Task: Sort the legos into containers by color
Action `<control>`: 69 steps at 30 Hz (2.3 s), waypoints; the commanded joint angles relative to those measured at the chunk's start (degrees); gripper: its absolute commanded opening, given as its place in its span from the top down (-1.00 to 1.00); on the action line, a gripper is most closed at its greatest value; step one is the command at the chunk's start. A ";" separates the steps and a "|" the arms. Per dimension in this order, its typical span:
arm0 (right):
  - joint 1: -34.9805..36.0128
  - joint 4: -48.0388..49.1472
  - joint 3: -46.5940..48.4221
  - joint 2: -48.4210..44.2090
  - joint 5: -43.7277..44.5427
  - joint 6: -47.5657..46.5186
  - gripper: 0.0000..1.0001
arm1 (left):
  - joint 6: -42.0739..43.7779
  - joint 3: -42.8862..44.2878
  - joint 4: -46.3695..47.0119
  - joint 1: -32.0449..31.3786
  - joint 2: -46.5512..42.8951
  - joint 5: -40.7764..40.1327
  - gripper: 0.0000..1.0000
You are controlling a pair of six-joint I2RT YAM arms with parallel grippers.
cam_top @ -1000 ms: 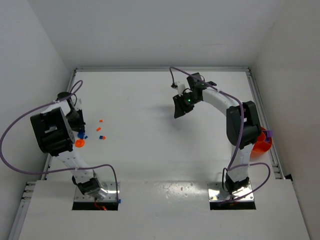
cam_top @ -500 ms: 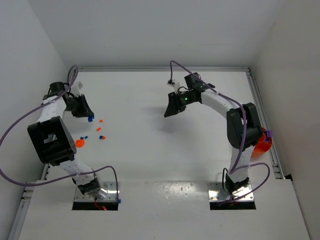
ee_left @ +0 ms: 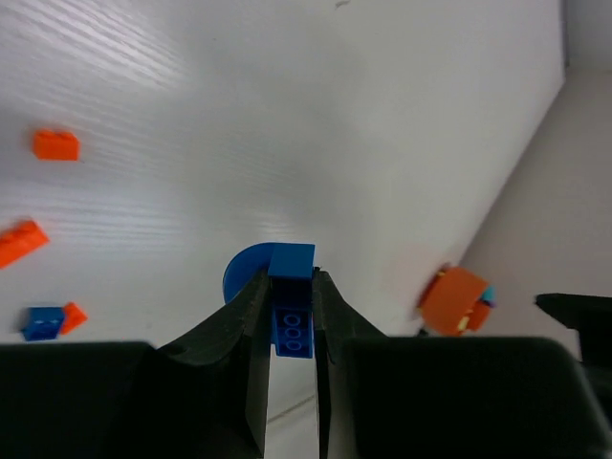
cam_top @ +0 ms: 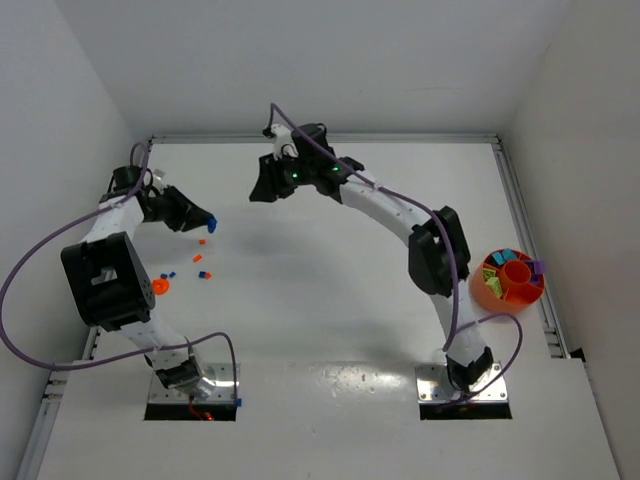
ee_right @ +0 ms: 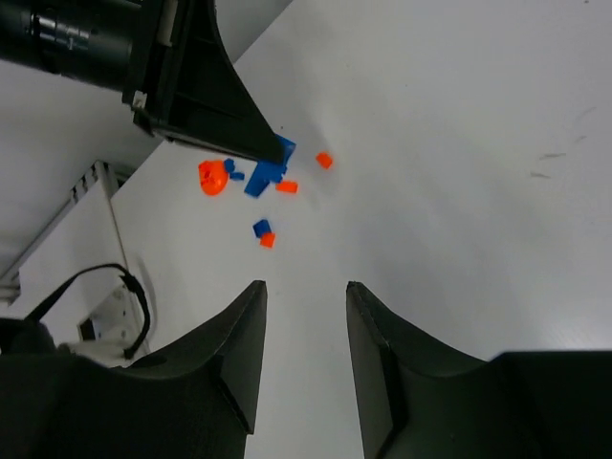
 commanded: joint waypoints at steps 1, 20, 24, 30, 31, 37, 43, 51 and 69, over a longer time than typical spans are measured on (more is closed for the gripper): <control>4.52 2.89 5.83 4.43 7.00 4.77 0.20 | -11.36 -0.38 4.99 -0.34 -2.34 5.66 1.00; 11.04 1.30 13.57 11.21 13.86 10.66 -0.14 | -22.36 -2.13 11.15 -5.88 -3.47 9.53 1.00; 11.04 1.30 14.62 11.74 14.39 10.66 -0.08 | -22.89 -2.66 11.68 -6.41 -4.01 9.53 1.00; 11.04 0.69 13.57 11.74 15.70 10.66 0.86 | -22.89 -3.19 11.68 -7.02 -5.68 8.92 1.00; 11.04 0.69 13.57 11.74 16.58 10.66 0.99 | -22.36 -3.19 11.68 -7.02 -5.68 8.92 1.00; 11.04 -1.24 9.72 7.09 18.43 3.47 1.00 | -19.30 -3.19 11.68 -7.55 -7.44 5.85 0.36; 8.50 -7.64 -7.76 -8.16 19.04 -12.43 1.00 | -15.17 -3.19 11.68 -7.55 -10.86 -0.74 -1.00; -0.01 -29.08 -36.67 -38.13 27.92 -35.99 1.00 | 2.49 -0.73 11.06 -3.68 -10.95 3.20 -1.00; -37.19 -65.13 -39.60 -52.70 47.17 -56.31 1.00 | 21.76 5.16 8.78 -11.42 -4.37 2.32 -1.00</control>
